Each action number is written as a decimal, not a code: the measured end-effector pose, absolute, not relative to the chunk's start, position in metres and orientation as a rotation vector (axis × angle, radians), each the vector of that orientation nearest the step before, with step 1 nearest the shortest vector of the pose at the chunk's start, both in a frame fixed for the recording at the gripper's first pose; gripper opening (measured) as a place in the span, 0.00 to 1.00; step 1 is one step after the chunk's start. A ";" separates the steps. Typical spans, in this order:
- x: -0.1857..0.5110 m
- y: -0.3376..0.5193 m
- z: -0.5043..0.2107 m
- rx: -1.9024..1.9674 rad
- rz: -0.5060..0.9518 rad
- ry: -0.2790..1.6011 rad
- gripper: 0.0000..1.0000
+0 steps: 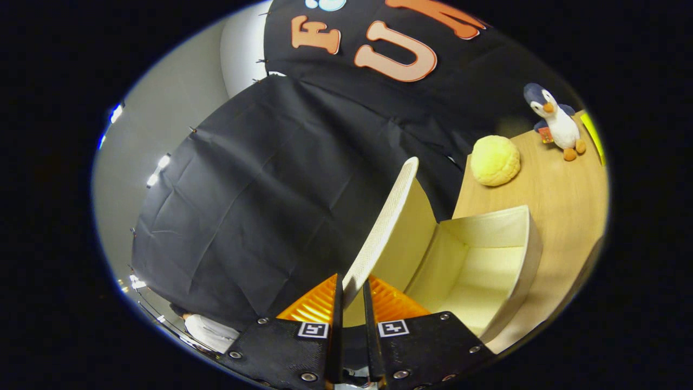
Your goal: Open the storage box then place both shoes into the box .Put the left shoe in first, then the right shoe, with the right side of both shoes facing outward in a uniform manner.
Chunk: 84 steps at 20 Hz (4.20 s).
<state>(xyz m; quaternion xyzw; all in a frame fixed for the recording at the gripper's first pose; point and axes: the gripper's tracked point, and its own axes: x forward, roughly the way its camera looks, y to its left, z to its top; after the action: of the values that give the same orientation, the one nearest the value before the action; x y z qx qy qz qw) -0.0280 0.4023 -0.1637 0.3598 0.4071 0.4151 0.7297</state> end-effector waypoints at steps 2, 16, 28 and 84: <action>-0.020 0.425 -0.163 0.796 0.930 0.902 0.19; -0.045 0.534 -0.124 0.545 0.976 0.825 0.76; -0.016 0.313 -0.203 0.253 0.593 0.774 0.92; 0.025 0.336 -0.282 0.094 0.185 1.044 0.03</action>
<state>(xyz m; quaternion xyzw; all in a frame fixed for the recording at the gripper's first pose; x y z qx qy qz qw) 0.0246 0.3364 -0.2824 0.0448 0.4977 0.0880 0.8617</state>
